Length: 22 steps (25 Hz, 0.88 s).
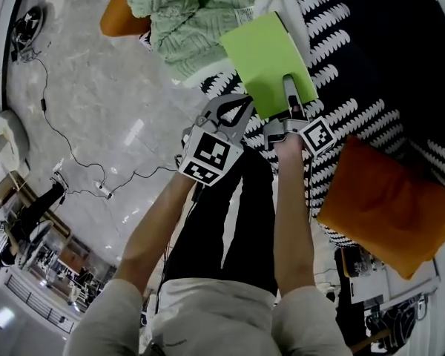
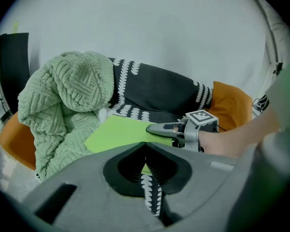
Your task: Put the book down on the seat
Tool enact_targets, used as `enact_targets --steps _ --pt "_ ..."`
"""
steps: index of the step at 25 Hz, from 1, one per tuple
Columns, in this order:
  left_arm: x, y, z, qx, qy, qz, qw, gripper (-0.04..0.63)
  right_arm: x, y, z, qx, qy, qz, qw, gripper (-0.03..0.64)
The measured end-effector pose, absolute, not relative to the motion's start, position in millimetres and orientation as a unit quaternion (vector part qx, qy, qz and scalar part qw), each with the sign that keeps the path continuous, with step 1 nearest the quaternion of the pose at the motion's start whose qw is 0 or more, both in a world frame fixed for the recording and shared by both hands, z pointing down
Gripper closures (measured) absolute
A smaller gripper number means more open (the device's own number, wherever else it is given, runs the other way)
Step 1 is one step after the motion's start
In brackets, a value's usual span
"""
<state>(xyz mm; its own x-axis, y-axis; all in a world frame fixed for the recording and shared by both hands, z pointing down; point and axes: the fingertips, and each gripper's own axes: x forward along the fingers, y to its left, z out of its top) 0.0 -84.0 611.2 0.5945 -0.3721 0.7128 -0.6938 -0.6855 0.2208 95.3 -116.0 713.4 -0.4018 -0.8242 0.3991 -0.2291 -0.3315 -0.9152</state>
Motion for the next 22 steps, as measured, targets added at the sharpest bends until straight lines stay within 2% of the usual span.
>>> enact_targets --steps 3,7,12,22 --pt "3 -77 611 0.861 -0.305 0.329 0.239 0.586 103 -117 713 -0.505 0.514 -0.654 0.228 0.357" --pt "-1 -74 609 0.861 -0.305 0.331 0.235 0.586 115 -111 712 -0.530 0.501 -0.650 0.216 0.350" --pt "8 -71 608 0.868 -0.295 0.326 0.232 0.586 118 -96 713 -0.557 0.520 -0.632 0.139 0.345" --pt "3 -46 605 0.871 -0.287 0.322 0.236 0.586 115 -57 699 -0.566 0.512 -0.627 0.158 0.346"
